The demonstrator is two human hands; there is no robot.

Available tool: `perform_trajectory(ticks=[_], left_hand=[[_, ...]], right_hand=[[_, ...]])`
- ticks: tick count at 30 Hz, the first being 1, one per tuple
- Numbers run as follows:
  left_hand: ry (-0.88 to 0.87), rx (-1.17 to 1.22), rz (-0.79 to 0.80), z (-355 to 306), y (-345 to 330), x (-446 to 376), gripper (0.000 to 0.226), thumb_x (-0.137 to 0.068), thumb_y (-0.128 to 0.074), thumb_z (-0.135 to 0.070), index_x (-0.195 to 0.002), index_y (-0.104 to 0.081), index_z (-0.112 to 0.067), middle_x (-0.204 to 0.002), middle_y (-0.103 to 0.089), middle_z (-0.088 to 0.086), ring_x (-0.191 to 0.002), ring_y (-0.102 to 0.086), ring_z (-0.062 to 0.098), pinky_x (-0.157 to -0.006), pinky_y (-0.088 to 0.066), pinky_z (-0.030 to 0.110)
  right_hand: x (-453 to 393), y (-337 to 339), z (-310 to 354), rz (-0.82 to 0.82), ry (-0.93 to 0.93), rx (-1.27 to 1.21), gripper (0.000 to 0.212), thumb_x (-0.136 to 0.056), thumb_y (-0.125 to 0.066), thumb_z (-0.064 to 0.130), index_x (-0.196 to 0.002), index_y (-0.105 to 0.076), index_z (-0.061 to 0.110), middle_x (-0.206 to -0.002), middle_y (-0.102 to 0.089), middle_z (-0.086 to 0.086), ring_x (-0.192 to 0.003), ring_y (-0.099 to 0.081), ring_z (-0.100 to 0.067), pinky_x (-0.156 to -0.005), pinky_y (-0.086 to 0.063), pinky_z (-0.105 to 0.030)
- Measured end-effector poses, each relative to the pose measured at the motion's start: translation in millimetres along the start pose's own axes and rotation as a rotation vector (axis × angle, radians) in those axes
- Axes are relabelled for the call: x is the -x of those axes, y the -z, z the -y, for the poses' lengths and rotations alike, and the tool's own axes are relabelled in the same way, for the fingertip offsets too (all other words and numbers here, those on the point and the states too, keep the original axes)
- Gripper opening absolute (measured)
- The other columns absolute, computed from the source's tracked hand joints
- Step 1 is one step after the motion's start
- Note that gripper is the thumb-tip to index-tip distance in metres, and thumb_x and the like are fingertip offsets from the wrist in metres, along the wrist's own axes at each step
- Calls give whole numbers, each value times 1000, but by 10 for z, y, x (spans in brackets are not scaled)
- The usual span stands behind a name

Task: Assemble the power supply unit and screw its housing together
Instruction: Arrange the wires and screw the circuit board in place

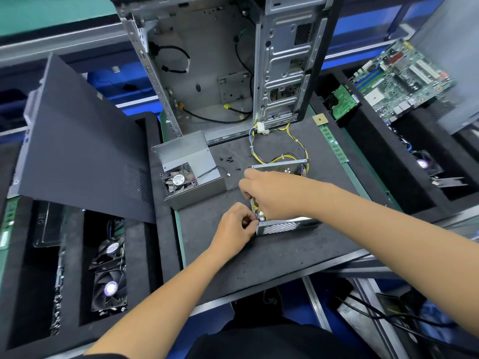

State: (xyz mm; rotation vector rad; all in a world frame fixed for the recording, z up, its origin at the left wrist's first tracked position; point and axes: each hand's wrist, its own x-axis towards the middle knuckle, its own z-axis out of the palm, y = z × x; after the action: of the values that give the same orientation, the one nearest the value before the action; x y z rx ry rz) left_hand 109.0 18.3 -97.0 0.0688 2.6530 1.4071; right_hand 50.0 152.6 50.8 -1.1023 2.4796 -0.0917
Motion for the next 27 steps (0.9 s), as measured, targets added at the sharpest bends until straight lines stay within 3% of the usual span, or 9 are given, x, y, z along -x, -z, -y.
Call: perform_trajectory(ticks=[4,8,10,12,14,18,21,23,27], left_hand=[[13,36,11,-18,20,-4,30,-81,-69,-5,-65,-51,-24,-75,-48,-11,-58,-44,1,-58,-35,8],[16,64,53,-30,44,-5,11,-80,-67,-1,-73,-63,-8,-76,-48,-10,-56,-39,2,-59,-34,10],[15,82,64,-62,68,-11,20,-79,-66,1,-69,-64,-17,-76,-48,-10,-56,-40,1,-59,-33,9],[13,87,52,-93,91,-20,39,-76,-65,4,-61,-55,-30,-72,-46,-12,-55,-43,-3,-57,-33,7],[34,84,34,-113,105,-23,45,-74,-66,7,-57,-48,-31,-67,-45,-13,-54,-46,-8,-55,-34,5],[57,98,22,-124,95,-39,50,-72,-65,10,-52,-42,-30,-62,-42,-14,-47,-43,-8,-51,-32,3],[100,102,79,-105,132,-91,43,-74,-68,6,-54,-49,-27,-65,-47,-10,-47,-43,-5,-52,-32,5],[139,118,129,-75,159,-130,34,-76,-71,3,-58,-56,-22,-66,-53,-7,-47,-44,-3,-51,-34,9],[197,111,154,-77,179,-186,21,-75,-75,0,-64,-63,-14,-79,-66,8,-57,-49,6,-44,-37,13]], right_hand=[[-13,3,86,-40,14,227,5,-88,-53,12,-93,-53,11,-90,-53,-9,-84,-59,-28,-57,-30,-29],[-7,4,159,-44,-25,401,13,-93,-47,14,-101,-56,11,-101,-62,-9,-89,-64,-30,-56,-35,-31],[9,10,181,-23,-45,401,16,-94,-47,17,-107,-52,10,-106,-60,-9,-90,-63,-29,-57,-35,-33],[34,26,216,30,-68,306,29,-91,-51,22,-114,-43,7,-111,-49,-11,-75,-57,-26,-55,-34,-35],[40,57,264,70,-50,274,34,-89,-55,19,-116,-41,6,-114,-40,-11,-63,-47,-22,-57,-39,-36],[17,83,296,-2,-28,322,18,-87,-56,8,-104,-53,6,-110,-53,-14,-89,-61,-30,-64,-39,-32],[27,96,290,-20,-35,361,12,-85,-53,3,-85,-47,13,-101,-61,-14,-89,-63,-30,-60,-37,-31],[26,79,255,-15,-58,387,6,-89,-51,7,-92,-53,11,-102,-62,-13,-91,-64,-30,-60,-38,-31],[14,12,181,-33,-67,469,16,-95,-46,12,-104,-59,12,-104,-64,-9,-93,-64,-29,-62,-40,-31]])
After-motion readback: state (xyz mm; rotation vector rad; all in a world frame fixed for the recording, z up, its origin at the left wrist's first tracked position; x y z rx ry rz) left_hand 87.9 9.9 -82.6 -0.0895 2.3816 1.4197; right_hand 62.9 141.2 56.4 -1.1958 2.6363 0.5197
